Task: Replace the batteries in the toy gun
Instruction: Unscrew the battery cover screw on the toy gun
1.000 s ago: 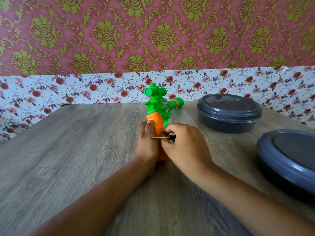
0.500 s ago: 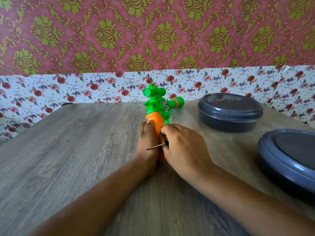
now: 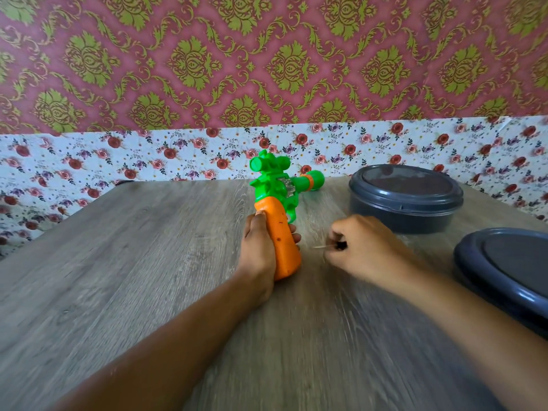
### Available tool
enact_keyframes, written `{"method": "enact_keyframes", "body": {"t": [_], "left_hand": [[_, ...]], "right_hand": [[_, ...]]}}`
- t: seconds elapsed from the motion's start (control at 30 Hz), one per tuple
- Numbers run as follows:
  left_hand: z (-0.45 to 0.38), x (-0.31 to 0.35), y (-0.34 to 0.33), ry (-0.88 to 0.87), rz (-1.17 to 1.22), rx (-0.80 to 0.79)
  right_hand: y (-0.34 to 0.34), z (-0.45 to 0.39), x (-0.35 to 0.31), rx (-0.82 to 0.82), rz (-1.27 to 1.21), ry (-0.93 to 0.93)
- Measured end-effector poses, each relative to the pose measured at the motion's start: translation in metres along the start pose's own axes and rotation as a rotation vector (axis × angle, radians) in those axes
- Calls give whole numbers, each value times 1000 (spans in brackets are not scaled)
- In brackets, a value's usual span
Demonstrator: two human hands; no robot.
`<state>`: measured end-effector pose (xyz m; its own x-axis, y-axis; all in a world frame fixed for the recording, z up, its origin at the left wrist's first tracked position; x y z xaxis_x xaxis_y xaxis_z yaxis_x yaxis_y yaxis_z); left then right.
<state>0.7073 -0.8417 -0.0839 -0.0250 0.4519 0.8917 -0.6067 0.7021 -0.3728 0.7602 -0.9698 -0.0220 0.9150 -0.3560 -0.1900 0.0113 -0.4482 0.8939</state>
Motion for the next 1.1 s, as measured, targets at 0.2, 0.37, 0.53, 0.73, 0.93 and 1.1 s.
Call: {"method": "enact_keyframes", "body": {"t": [0.2,0.37,0.53,0.73,0.93,1.1], "left_hand": [[0,0,0,13,36,-16],[1,1,2,25,17,-15],[6,14,7,-40,-109,49],[6,17,20,14,-233,208],[5,27,24,49,-486,260],[3,32,32,31,-760,312]], "right_hand": [[-16,5,4,-267,147,40],[-18,6,0,-329,167,51],[-15,5,9,-309,9,12],[7,3,33,-86,-363,-131],[10,3,38,20,-59,-45],[5,7,47,-19,20,-116]]}}
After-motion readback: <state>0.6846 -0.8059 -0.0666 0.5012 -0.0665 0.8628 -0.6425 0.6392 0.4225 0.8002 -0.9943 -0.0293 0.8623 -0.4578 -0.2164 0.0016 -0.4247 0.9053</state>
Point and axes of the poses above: each hand's wrist, its own z-axis away from the middle knuckle, its own y-axis out of the back of the hand, x = y × z, the point moved 8 cm from there along -z, towards the middle knuckle, and after that the axes turned 14 degrees about y, right-handed, at the moved point
